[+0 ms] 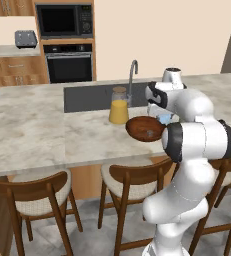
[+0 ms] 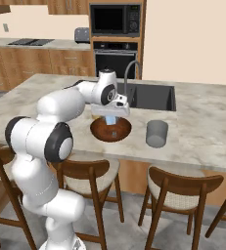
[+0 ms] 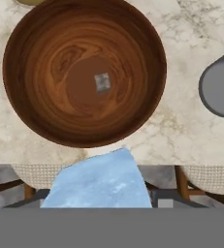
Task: There are two ice cubes in the ice bowl. Place both ice cubes in the glass cup.
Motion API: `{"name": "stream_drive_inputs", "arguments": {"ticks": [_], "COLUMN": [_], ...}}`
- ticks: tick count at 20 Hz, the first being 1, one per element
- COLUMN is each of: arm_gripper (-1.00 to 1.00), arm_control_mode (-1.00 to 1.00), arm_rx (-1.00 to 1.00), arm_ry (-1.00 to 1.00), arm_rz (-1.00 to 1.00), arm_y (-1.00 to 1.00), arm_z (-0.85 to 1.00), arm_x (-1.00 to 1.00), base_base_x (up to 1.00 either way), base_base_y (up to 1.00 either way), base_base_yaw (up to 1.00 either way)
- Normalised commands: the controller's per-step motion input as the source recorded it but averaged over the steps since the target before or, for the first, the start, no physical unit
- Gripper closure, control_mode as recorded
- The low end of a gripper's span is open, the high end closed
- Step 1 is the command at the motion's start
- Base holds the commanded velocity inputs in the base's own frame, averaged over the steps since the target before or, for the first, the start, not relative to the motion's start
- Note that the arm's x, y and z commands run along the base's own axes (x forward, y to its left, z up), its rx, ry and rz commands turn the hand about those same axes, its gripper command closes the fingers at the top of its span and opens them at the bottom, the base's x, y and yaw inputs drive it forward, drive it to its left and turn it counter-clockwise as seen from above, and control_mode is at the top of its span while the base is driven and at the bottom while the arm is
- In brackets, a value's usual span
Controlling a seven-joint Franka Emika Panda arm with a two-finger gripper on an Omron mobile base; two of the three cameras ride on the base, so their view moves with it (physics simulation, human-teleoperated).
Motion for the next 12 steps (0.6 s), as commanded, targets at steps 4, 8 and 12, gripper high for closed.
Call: {"name": "stream_drive_inputs", "arguments": {"ticks": [4,8,12], "arm_gripper": [1.00,1.00,1.00], "arm_control_mode": [-1.00,-1.00,-1.00], "arm_rx": [0.00,0.00,0.05], "arm_ry": [0.00,0.00,0.00], "arm_rz": [0.00,0.00,-0.02], "arm_y": [-0.08,-0.32,-0.52], "arm_z": [0.04,0.44,0.58], "arm_x": [0.00,0.00,0.00], "base_base_x": [0.00,0.00,0.00], "base_base_y": [0.00,0.00,0.00], "base_base_yaw": [0.00,0.00,0.00]}}
